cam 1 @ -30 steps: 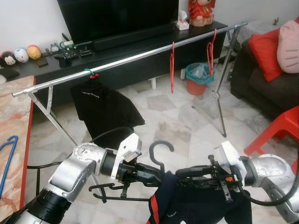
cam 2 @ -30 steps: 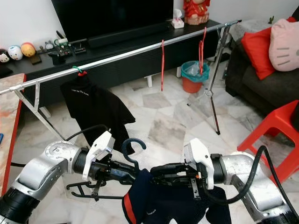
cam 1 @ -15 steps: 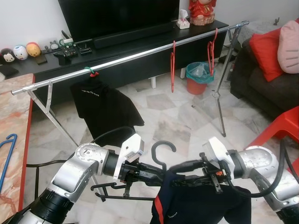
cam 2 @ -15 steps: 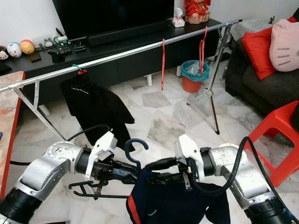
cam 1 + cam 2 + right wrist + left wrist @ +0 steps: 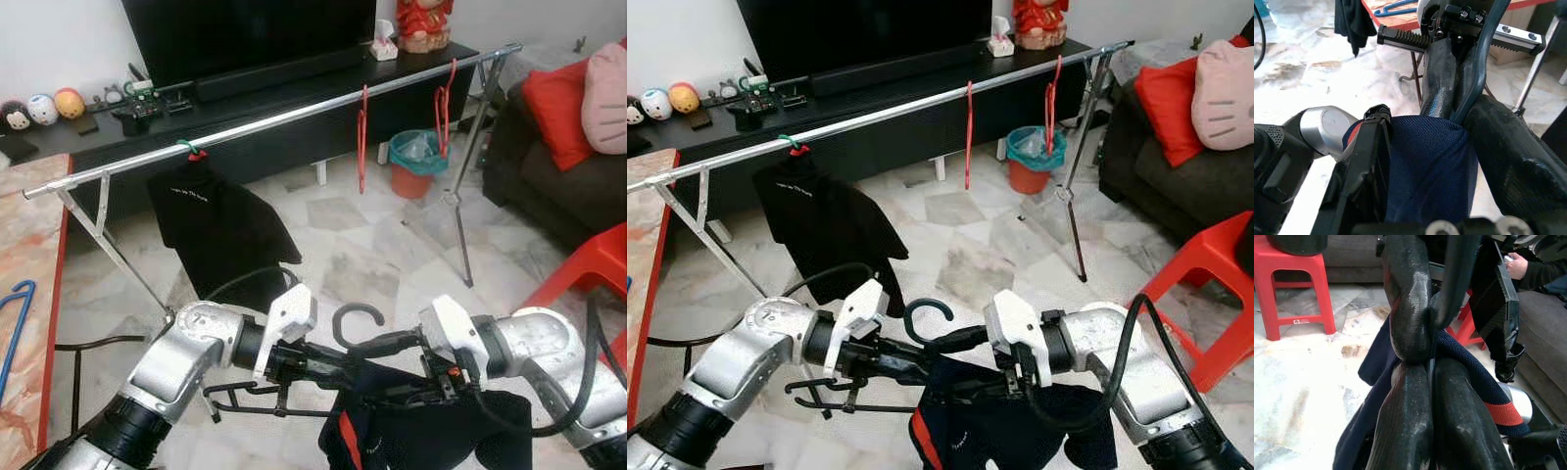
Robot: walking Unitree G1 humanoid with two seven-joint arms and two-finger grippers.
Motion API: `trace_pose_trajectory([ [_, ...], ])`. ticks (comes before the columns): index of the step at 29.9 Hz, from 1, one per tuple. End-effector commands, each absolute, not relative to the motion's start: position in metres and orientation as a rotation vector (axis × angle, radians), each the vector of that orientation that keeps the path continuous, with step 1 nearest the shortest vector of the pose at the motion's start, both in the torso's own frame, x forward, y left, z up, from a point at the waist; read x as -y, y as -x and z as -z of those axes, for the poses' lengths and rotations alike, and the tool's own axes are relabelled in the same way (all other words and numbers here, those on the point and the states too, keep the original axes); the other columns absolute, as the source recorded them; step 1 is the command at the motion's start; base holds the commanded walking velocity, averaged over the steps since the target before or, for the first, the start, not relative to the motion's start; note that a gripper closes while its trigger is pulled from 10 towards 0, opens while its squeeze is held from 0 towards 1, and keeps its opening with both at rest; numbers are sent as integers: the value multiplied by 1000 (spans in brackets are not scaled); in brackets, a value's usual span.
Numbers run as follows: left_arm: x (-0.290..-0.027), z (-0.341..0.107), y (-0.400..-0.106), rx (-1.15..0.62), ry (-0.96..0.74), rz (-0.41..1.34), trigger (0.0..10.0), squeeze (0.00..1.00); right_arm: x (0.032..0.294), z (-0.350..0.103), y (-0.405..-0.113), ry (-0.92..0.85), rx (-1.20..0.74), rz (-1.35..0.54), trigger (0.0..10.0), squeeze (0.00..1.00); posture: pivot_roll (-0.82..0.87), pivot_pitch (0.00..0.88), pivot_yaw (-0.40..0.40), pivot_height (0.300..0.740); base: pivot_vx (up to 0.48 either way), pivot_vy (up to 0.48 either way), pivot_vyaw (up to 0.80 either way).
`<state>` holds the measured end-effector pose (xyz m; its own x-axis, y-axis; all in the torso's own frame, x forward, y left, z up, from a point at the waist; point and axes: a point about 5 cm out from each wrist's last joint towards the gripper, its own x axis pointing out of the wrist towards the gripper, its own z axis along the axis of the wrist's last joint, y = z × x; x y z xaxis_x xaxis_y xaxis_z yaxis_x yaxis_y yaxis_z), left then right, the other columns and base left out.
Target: Hang hanger
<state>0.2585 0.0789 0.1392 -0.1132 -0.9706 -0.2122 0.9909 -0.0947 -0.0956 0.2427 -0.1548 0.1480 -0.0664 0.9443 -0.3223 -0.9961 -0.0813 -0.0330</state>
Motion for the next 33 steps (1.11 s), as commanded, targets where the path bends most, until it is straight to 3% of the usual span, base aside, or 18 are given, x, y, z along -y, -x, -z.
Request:
trace_pose_trajectory([
  [1,-80,-160,-270,-142,-154,1623,10000,0,148,-138,-232,310,-265,-1706,10000,0,-53,27,57,740,0,0,0],
  [13,-80,-164,-274,-121,-163,1615,10000,0,157,-118,-251,507,-326,-1527,10000,0,-51,35,59,740,0,0,0],
  [16,-80,-164,-275,-122,-161,1614,10000,0,157,-119,-261,497,-304,-1438,10000,0,-52,36,61,740,0,0,0],
  [29,-81,-163,-277,-129,-165,1609,10000,0,164,-116,-254,439,-311,-1430,10000,0,-58,36,69,740,0,0,0],
  [30,-80,-164,-277,-126,-165,1610,10000,0,165,-115,-253,438,-321,-1435,8863,0,-58,38,69,740,0,0,0],
  [31,-80,-164,-277,-126,-165,1610,10000,0,165,-115,-253,438,-321,-1435,8863,0,-58,38,69,740,0,0,0],
  [32,-80,-164,-277,-125,-166,1610,10000,0,164,-115,-254,429,-315,-1431,1059,0,-58,36,69,740,0,0,0],
  [33,-79,-164,-277,-124,-164,1613,10000,0,163,-118,-253,405,-305,-1439,0,0,-59,35,69,740,0,0,0],
])
